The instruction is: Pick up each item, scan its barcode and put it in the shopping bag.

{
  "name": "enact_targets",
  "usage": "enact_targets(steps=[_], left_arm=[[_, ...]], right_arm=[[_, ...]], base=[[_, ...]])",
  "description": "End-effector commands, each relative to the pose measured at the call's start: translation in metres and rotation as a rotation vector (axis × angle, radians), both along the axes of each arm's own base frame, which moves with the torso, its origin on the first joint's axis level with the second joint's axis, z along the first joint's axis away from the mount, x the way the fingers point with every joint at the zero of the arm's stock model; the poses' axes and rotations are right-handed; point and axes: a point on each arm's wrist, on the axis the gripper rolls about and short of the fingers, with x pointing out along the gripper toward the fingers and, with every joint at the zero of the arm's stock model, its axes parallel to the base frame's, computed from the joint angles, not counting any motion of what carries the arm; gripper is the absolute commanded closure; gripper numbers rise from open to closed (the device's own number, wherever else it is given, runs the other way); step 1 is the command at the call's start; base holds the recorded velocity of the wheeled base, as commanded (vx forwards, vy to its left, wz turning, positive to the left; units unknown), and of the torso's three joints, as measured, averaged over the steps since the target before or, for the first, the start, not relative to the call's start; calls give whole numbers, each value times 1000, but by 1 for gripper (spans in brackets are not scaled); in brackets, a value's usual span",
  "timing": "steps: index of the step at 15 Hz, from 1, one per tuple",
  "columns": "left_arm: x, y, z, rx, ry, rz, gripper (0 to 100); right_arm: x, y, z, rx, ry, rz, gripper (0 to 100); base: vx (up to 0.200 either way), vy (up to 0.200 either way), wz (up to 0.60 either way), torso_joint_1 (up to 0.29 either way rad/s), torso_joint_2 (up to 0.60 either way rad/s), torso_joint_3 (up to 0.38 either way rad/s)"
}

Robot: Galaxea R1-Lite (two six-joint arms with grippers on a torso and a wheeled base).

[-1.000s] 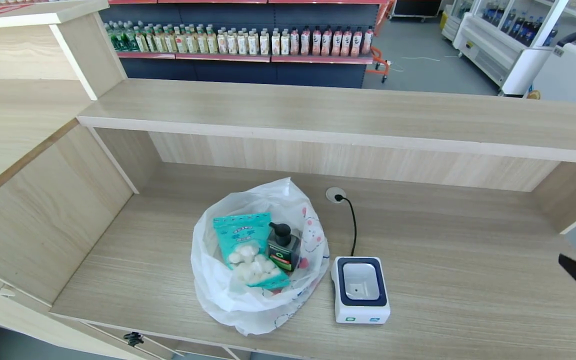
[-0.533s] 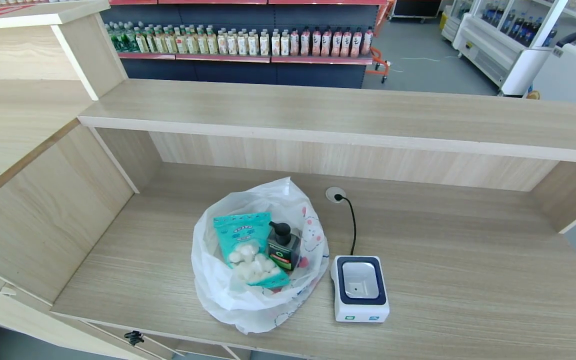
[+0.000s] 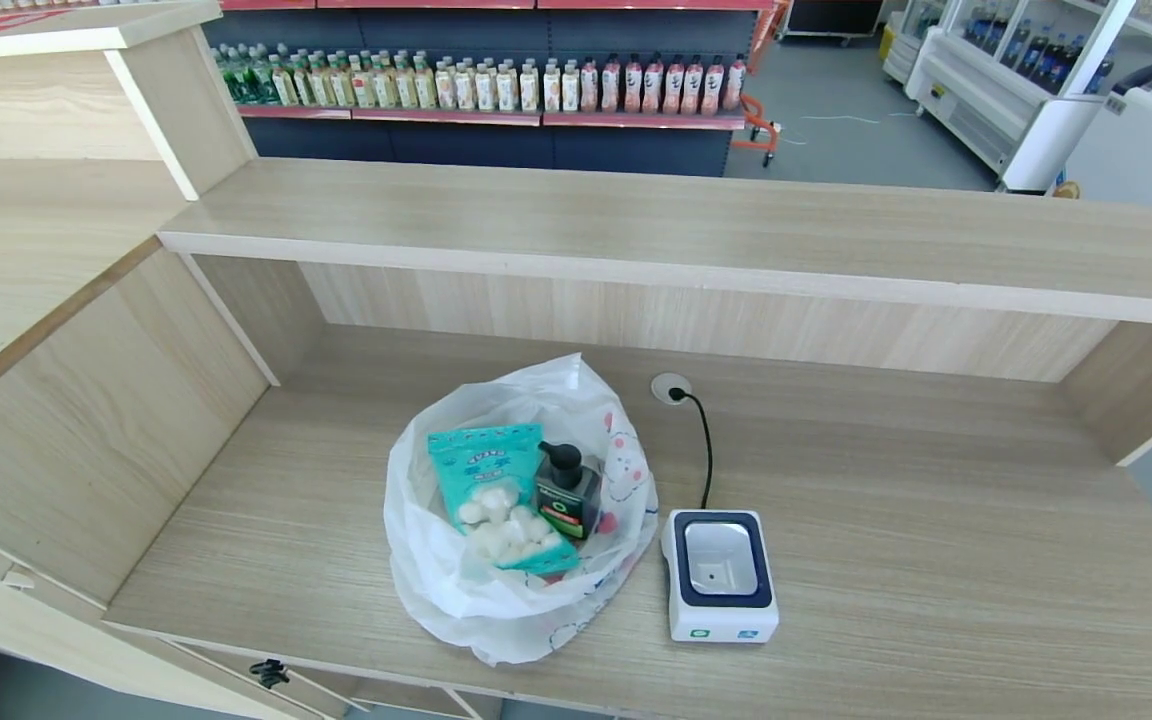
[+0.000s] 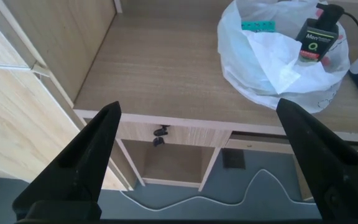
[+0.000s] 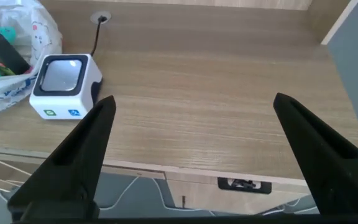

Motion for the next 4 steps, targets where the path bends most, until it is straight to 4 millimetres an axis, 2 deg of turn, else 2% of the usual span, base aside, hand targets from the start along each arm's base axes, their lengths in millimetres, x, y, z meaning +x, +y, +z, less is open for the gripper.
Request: enact_targets(steps=[1, 4], left_arm=[[0, 0, 0, 0, 1, -1, 0], [0, 0, 0, 0, 1, 0, 0]], right_arm=[[-1, 0, 0, -8, -12, 1, 0], [-1, 0, 0, -13, -11, 5, 0]], base=[[0, 0, 0, 0, 0, 0], [0, 0, 0, 0, 0, 0]])
